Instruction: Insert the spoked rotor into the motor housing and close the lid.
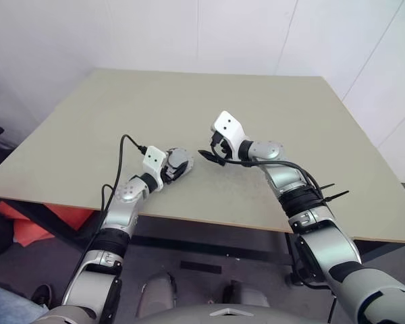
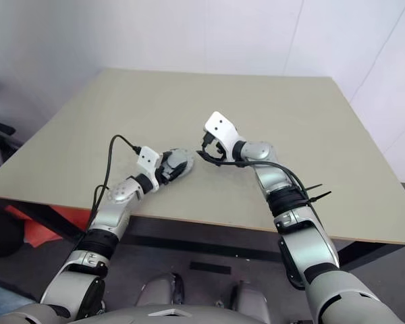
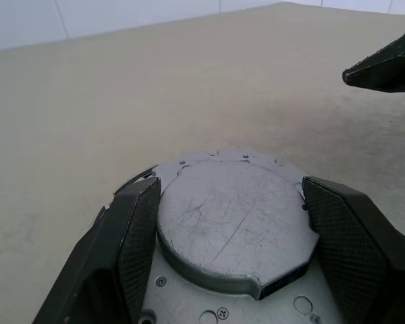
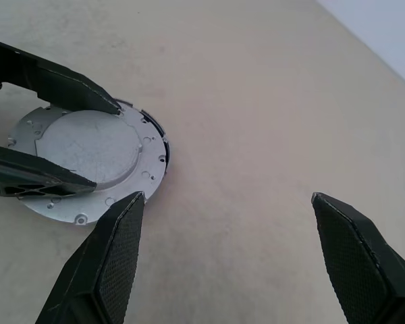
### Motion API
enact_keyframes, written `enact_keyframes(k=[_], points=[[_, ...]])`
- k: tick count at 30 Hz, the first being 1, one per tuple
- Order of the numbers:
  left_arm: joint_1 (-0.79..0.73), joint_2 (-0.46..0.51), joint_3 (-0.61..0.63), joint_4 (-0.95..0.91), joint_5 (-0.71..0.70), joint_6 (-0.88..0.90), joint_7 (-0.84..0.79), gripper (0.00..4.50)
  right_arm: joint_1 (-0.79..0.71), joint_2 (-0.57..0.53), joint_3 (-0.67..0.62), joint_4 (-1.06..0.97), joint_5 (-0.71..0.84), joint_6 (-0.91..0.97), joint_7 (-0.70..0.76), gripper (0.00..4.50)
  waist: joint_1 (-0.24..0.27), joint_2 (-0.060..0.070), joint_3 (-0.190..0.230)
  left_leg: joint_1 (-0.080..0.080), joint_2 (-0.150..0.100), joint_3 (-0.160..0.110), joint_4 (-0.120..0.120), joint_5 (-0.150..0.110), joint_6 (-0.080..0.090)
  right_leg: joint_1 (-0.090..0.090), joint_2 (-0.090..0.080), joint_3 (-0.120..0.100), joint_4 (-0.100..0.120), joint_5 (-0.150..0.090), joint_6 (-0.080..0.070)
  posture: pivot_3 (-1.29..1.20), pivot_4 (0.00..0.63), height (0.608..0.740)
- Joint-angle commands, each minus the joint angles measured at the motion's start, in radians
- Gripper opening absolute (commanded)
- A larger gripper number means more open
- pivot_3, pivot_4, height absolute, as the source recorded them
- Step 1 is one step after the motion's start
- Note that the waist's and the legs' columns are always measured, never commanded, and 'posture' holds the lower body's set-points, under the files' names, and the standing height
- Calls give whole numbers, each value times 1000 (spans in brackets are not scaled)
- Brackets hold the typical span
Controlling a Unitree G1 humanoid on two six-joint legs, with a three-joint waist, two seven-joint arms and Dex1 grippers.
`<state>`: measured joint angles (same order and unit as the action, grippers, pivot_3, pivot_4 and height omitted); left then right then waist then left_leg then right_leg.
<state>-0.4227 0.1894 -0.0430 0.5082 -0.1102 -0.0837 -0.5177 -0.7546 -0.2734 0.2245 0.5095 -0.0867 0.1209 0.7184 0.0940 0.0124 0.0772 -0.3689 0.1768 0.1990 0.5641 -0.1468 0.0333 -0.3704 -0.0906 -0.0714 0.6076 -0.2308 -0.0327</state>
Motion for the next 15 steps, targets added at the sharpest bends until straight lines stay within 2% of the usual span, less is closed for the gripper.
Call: enact_keyframes(k=[1,12,15], points=[[-2,5,24,51,29,-22,68,3064,-15,-7,13,2,-18,-33,-1,4500,0,0,0,0,0,0,0,0,0,0,0,0,0,0,0,0,0,740],[-3,-34,80,86,-25,-27,164,3064,-8,-7,14,-3,-18,-36,9,4500,-13,-1,1,2,1,-7,0,0,0,-8,0,-8,-8,0,0,0,0,740],[0,-43,103,78,-55,-4,160,3064,-5,-8,16,-4,-20,-36,10,4500,-26,1,1,2,1,-15,-1,-1,-1,-6,0,-16,-18,0,1,0,0,740]])
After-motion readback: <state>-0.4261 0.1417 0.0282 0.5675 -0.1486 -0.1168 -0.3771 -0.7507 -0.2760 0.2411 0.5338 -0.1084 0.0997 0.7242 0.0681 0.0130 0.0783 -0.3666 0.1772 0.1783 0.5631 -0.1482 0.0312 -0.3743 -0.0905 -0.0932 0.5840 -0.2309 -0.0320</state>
